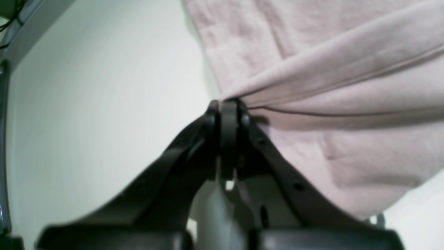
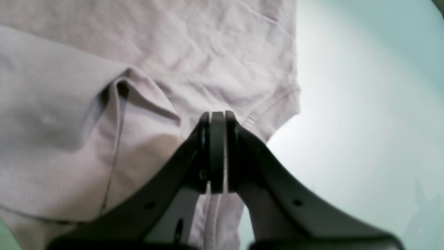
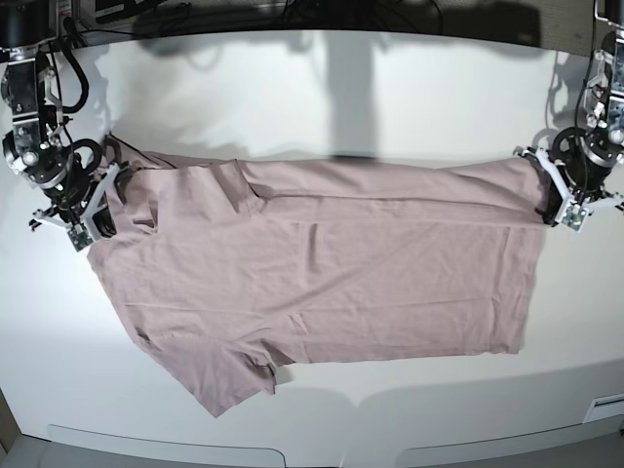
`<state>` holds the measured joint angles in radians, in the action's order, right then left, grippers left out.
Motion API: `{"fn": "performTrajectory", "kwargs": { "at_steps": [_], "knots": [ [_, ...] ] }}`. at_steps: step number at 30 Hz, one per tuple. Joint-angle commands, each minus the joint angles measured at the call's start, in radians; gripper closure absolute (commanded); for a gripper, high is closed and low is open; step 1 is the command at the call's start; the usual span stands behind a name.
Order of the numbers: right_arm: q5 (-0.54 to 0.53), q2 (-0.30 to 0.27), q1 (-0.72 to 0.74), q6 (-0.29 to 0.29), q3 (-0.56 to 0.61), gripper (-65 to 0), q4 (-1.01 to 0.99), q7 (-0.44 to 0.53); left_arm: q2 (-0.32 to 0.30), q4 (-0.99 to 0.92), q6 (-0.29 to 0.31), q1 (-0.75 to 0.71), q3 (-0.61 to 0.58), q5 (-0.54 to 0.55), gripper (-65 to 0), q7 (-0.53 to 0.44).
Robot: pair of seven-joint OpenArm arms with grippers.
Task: Fold the T-shirt properly
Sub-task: 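Lift and pull the shoulder edges outward, folding the shirt lengthwise, then lay the folded edge down and drag it toward the robot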
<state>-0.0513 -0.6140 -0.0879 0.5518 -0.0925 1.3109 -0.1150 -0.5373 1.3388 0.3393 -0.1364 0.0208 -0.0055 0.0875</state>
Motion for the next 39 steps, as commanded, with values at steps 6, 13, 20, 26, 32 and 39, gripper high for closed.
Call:
{"fn": "performTrajectory", "kwargs": {
  "at_steps": [6,13,20,26,32,39],
  "knots": [
    [0.060,0.038,0.111,0.025,-0.010,0.0,-0.061,0.016,0.033,-0.096,0.023,0.097,0.010,-0.086,0.0,-0.037],
    [0.081,0.058,0.154,0.046,-0.009,0.0,-0.083,-0.003,0.037,-0.120,0.043,0.140,0.010,-0.108,0.0,-0.036],
    [0.073,0.037,0.154,0.044,-0.009,0.0,-0.083,-0.022,-0.033,-0.120,0.043,0.142,0.010,-0.039,-18.7,0.003],
    [0.001,0.012,0.158,0.044,-0.012,-9.0,-0.082,-0.037,-0.102,-0.120,0.043,0.142,0.010,0.038,-25.6,0.092],
    [-0.187,-0.051,0.157,0.089,-0.012,-9.5,-0.056,-0.133,-0.181,-0.096,0.046,0.132,0.010,0.244,-25.6,0.168],
    [-0.451,-0.056,0.157,0.111,-0.012,0.0,0.043,-0.354,-0.176,0.045,0.051,0.076,0.010,0.485,0.0,0.223]
  ]
}}
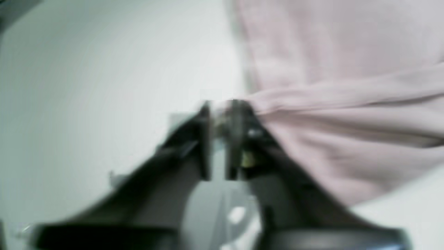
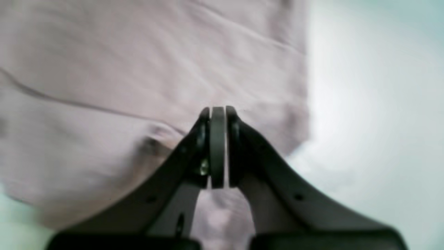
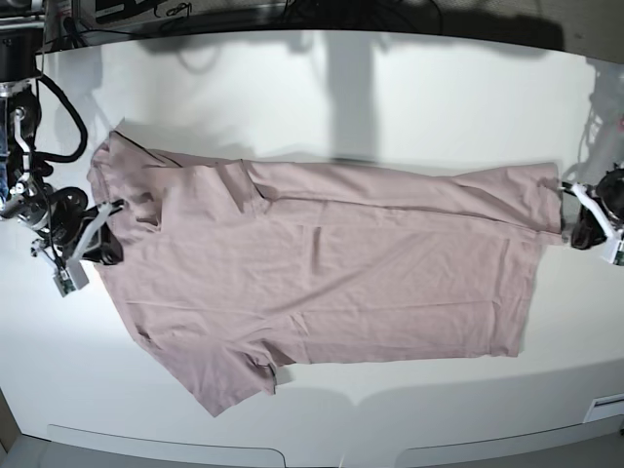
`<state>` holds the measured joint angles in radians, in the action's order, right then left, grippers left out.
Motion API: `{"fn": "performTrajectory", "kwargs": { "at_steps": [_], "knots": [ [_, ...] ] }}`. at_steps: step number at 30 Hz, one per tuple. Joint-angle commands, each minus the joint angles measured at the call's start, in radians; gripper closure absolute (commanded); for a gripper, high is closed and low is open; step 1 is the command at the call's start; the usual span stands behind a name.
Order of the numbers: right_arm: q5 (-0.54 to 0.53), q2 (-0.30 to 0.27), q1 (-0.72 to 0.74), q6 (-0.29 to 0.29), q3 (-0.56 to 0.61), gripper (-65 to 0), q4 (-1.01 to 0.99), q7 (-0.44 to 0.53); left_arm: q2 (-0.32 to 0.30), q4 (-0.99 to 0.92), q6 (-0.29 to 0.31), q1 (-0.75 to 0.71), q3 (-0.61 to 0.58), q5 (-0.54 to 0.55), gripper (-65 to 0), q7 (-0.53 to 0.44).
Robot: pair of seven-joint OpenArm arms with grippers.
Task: Fold the T-shirt properly
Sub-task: 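Lay the folded edge down and drag it toward the robot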
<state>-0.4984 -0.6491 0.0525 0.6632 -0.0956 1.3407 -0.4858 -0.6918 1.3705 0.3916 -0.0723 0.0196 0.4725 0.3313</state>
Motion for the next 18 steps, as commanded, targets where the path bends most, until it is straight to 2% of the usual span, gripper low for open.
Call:
{"fn": "performTrajectory", "kwargs": {
  "at_steps": [1,6,10,12,18],
  "knots": [
    [-0.030,-0.011,0.016,0.000,-0.009,0.0,0.014,-0.007,-0.005,0.032,-0.001,0.006,0.011,0.017,0.0,-0.002],
    [-0.161,0.054,0.016,0.000,-0.009,0.0,0.014,-0.131,0.094,0.050,-0.001,0.003,0.011,0.019,0.0,0.042],
    [-0.183,0.106,0.013,-0.001,-0.009,0.0,0.013,-0.174,0.161,0.046,-0.002,0.003,0.011,0.016,0.0,0.042],
    [-0.158,0.132,0.010,-0.003,-0.009,0.0,0.008,-0.181,0.183,0.029,-0.002,0.003,0.011,-0.004,0.0,0.029],
    [0.031,0.182,-0.009,-0.009,-0.009,0.0,-0.043,-0.147,0.256,-0.139,-0.002,-0.010,0.011,-0.119,0.0,-0.096]
  ]
}}
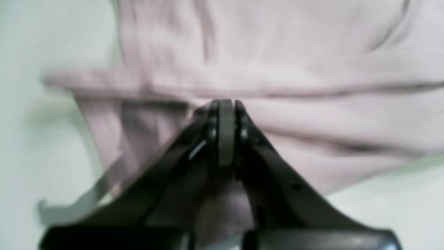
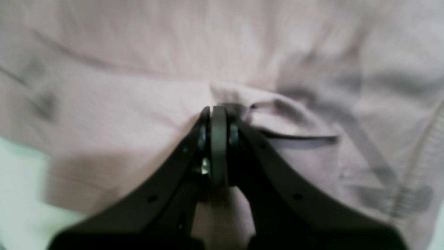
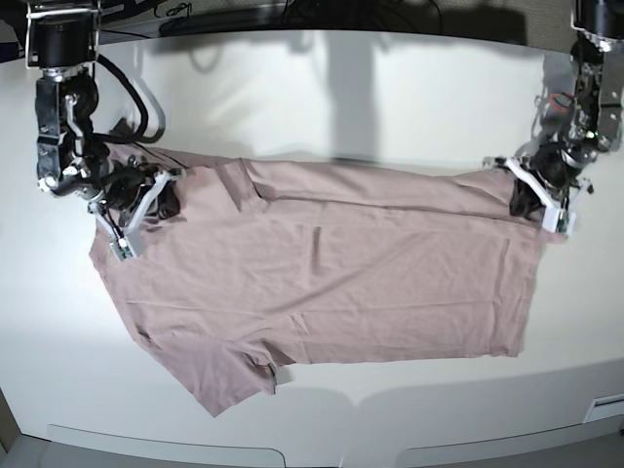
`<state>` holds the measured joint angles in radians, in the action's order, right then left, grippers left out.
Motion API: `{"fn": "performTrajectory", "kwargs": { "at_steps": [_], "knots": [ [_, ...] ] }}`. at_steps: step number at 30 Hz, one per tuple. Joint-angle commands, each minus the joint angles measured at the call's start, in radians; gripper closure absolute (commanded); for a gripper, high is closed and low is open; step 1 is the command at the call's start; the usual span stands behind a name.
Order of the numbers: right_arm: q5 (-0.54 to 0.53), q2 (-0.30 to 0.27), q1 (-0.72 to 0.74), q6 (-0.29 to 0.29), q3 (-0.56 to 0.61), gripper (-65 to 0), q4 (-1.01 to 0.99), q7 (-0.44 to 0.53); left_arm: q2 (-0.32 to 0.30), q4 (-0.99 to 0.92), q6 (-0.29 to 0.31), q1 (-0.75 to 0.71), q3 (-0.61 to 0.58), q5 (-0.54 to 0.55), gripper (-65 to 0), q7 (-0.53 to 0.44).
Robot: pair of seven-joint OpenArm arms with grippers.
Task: Fold the T-shirt properly
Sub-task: 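Lay the folded edge down and drag it toward the robot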
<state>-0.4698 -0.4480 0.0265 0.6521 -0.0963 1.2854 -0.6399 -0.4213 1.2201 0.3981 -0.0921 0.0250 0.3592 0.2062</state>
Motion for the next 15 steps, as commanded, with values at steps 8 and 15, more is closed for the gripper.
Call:
{"fn": "performTrajectory", "kwargs": {
  "at_steps": [8,15],
  "knots": [
    [0.100,-0.040,-0.032,-0.023,-0.009,0.0,-0.004,0.037,-0.001,-0.136,-0.009,-0.014,0.006,-0.132,0.0,0.044],
    [0.100,-0.085,-0.135,-0.013,-0.009,0.0,0.011,0.114,-0.057,-0.111,-0.009,-0.130,0.007,-0.131,0.0,0.051]
  ]
}}
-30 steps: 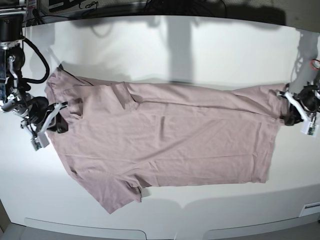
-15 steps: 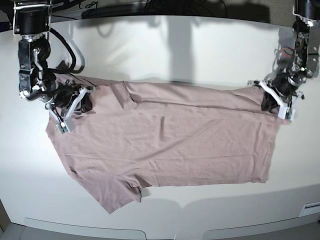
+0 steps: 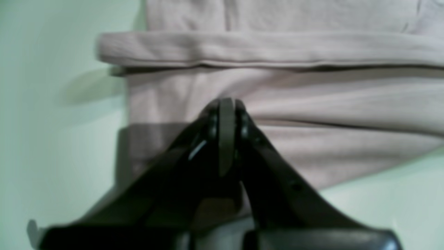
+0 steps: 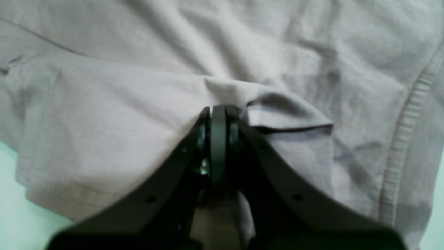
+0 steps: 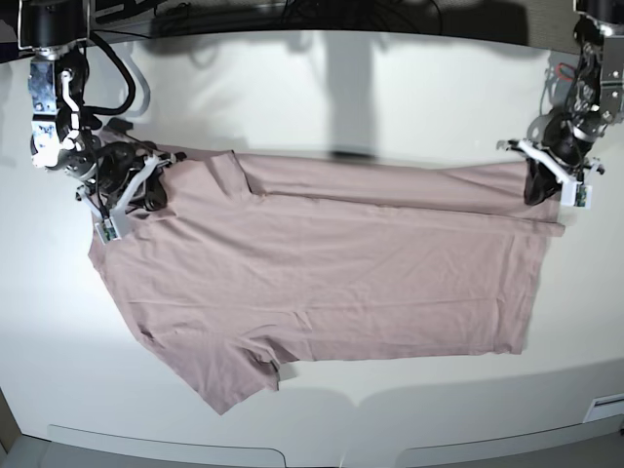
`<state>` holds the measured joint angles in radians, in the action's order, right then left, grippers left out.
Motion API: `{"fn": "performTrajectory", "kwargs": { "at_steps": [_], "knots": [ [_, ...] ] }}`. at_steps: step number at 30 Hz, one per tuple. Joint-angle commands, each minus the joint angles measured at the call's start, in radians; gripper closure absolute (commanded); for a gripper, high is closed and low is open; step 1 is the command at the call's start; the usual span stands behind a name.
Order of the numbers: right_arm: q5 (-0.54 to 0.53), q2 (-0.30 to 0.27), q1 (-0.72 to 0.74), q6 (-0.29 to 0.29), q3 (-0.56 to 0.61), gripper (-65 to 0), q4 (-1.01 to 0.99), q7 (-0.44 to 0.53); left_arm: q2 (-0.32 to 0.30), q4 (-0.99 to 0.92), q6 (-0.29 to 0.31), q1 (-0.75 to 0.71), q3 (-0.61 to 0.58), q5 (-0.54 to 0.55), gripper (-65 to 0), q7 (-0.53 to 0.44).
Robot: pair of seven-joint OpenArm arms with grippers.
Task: Fold the T-shirt properly
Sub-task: 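Lay the folded edge down and drag it toward the robot, then release the shirt and move both grippers to its hem corners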
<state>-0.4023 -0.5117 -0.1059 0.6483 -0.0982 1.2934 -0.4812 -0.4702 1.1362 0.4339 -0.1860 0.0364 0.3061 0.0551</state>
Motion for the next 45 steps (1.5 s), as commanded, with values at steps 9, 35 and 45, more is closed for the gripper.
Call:
{"fn": "performTrajectory", "kwargs": {
  "at_steps": [9,35,45],
  "knots": [
    [0.026,-0.034,-0.138,-0.009,-0.007,0.0,0.034,0.007,-0.010,0.117,-0.045,-0.233,-0.004,-0.082,0.0,0.198],
    [0.030,0.038,-0.558,-0.008,-0.193,0.0,0.251,0.100,-0.010,0.305,-0.045,-0.589,0.089,-0.176,0.0,0.111],
    [0.029,0.035,-0.559,-0.009,-0.231,0.0,0.403,0.108,-0.010,0.539,-0.045,-0.584,0.210,-0.146,0.0,0.079]
  ]
}}
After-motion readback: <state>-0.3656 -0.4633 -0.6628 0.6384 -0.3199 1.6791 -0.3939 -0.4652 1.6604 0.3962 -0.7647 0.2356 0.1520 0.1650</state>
